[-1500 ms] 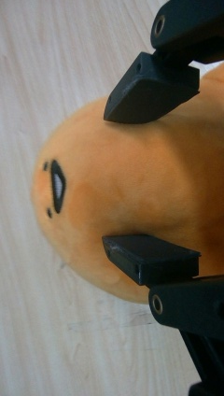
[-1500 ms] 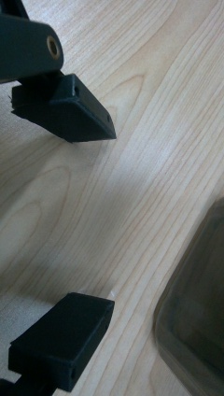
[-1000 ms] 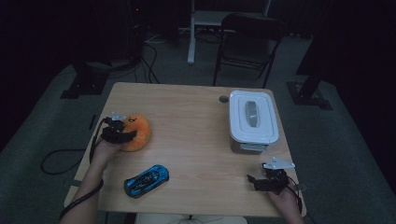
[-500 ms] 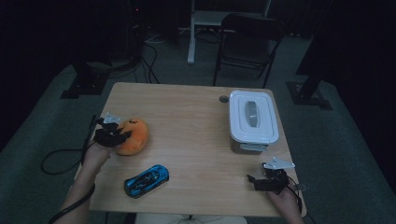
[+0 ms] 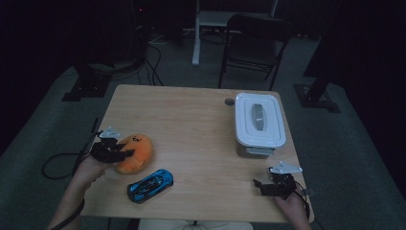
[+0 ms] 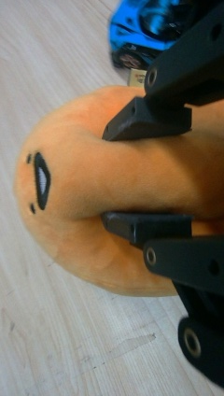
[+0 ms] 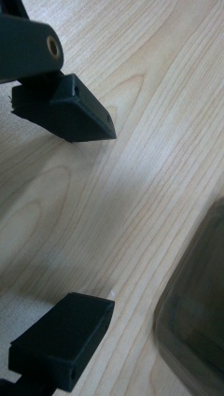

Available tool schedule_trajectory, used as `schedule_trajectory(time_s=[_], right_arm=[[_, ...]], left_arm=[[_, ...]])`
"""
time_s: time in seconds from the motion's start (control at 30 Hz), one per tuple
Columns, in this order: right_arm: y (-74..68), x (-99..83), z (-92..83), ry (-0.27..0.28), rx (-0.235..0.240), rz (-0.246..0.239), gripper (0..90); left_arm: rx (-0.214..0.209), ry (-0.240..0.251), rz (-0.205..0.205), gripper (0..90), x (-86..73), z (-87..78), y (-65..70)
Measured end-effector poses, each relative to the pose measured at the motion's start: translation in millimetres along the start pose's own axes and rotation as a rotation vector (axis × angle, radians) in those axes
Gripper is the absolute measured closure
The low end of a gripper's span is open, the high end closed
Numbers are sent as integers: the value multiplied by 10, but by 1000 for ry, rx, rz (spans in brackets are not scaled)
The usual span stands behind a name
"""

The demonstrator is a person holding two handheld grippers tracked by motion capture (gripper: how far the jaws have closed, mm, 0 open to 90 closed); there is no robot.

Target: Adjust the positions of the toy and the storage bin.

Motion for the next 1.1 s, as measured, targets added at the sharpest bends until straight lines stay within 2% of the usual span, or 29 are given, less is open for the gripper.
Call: schedule_trajectory(time_s=[0.1, 0.17, 0.23, 0.27, 0.43, 0.47, 0.53, 0.7, 0.8, 0.83, 0.87, 0.97, 1.1], right_arm=[[1, 0, 0, 0, 0, 1, 151], [1, 0, 0, 0, 1, 2, 151], [2, 0, 1, 0, 1, 3, 150], [2, 1, 1, 0, 1, 3, 150], [4, 4, 7, -4, 2, 4, 129], [5, 5, 9, -6, 1, 4, 128], [12, 8, 10, -5, -1, 12, 128], [21, 11, 11, -4, -7, 19, 128], [19, 7, 9, -6, -9, 21, 127], [19, 5, 7, -6, -9, 22, 127], [19, 3, 6, -6, -10, 22, 126], [26, -9, -4, -5, -16, 26, 126], [59, -37, -33, -4, -34, 34, 125]], left_arm=[[-18, 7, 9, 516, -2, -9, 16], [-44, 22, -9, 452, 11, -43, 24], [-38, 23, 3, 416, 14, -72, 31], [-52, 19, 3, 378, 9, -84, 38], [-19, 26, -58, 246, -1, -132, -2], [-18, 33, -62, 196, 1, -149, 8], [7, 40, -50, 186, 10, -187, 29], [20, 73, -58, 105, 106, -261, 94], [33, 96, -44, 99, 181, -278, 155], [31, 93, -42, 69, 205, -270, 178], [29, 93, -45, 2, 231, -264, 196], [19, 105, -25, 5, 311, -229, 269], [-2, 100, 24, 5, 425, -137, 427]])
Point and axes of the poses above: each handheld gripper's, and its own axes: z roughly forward along the jaws, x roughly out of its top, y roughly to its right, the point moved 6 cm from there along z, roughly forward along the jaws, and after that the axes turned 10 degrees about -y, right-handed, at the moved point
